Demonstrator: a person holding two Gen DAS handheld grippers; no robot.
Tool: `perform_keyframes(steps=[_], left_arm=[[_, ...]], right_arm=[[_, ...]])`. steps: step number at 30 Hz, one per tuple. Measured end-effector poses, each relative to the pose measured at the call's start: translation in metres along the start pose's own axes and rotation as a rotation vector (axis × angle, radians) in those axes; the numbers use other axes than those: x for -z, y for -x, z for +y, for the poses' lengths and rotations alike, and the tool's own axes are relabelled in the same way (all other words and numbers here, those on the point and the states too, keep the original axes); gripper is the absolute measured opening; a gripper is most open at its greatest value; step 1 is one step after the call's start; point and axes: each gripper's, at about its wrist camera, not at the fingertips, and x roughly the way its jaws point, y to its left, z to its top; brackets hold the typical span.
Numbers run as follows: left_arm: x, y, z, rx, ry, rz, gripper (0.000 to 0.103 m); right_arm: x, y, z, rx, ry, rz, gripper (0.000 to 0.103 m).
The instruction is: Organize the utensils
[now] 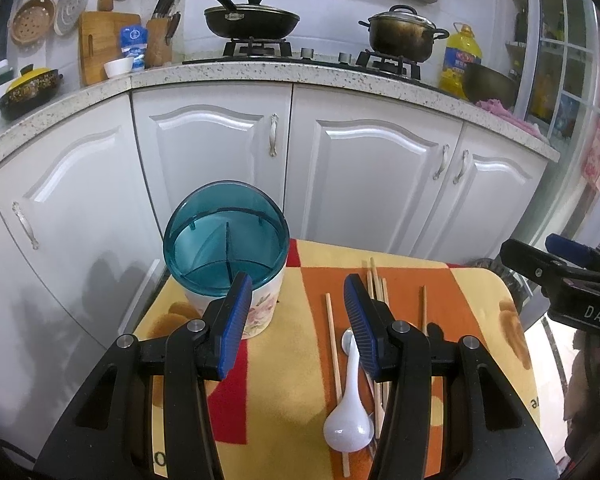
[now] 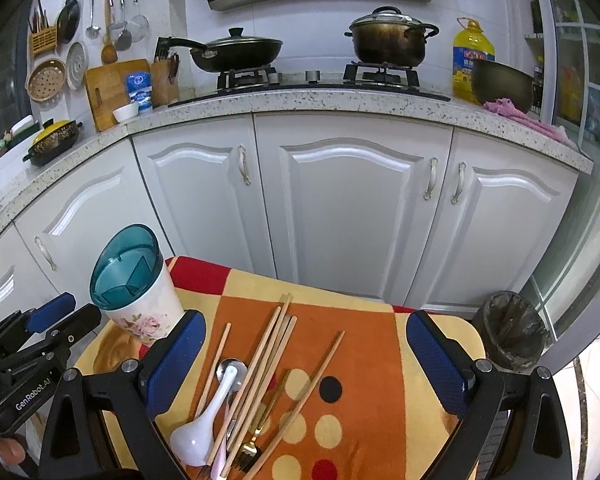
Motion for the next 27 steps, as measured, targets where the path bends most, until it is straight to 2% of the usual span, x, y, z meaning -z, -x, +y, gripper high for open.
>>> perform_keyframes(steps=[10,27], left_arm=[[0.003,-0.007,-0.002,-0.007,-0.004,0.015,0.047],[0.006,-0.014,-0.003,-0.005,-0.007,0.04,0.047]], right_arm=[[0.006,-0.004,-0.002,0.067,0.034,-0.035,0.1],[0.01,-0.012,-0.004,0.087,0.047,-0.006,0.1]])
